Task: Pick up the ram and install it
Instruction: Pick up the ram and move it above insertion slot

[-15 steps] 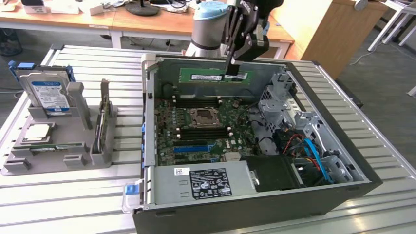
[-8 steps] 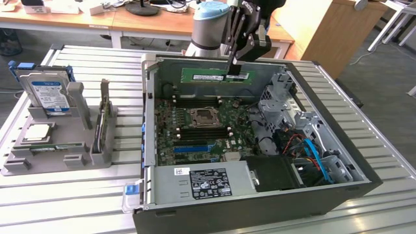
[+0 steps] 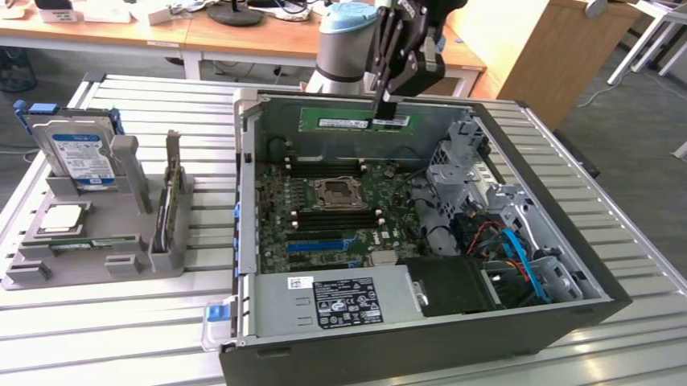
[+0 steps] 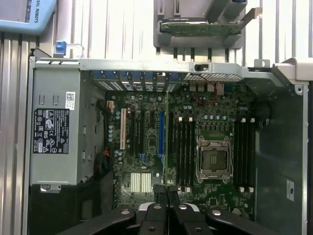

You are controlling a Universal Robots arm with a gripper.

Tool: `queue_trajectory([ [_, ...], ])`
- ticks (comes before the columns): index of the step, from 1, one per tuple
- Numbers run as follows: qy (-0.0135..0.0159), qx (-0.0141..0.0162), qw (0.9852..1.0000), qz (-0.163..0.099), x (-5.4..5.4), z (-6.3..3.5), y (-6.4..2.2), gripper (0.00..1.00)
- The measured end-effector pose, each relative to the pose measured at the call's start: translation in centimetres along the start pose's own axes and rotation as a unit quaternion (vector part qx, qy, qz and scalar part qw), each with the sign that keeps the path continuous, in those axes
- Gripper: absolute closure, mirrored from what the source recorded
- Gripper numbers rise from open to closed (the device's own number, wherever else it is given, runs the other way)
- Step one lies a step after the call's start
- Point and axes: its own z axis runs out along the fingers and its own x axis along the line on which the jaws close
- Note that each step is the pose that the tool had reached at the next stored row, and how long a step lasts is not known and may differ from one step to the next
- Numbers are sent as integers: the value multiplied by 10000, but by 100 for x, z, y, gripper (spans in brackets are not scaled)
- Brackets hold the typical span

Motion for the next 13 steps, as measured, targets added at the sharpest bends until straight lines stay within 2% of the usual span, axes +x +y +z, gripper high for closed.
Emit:
queue_trajectory([
  [13, 0, 0, 10000, 2, -223, 8, -17, 88],
])
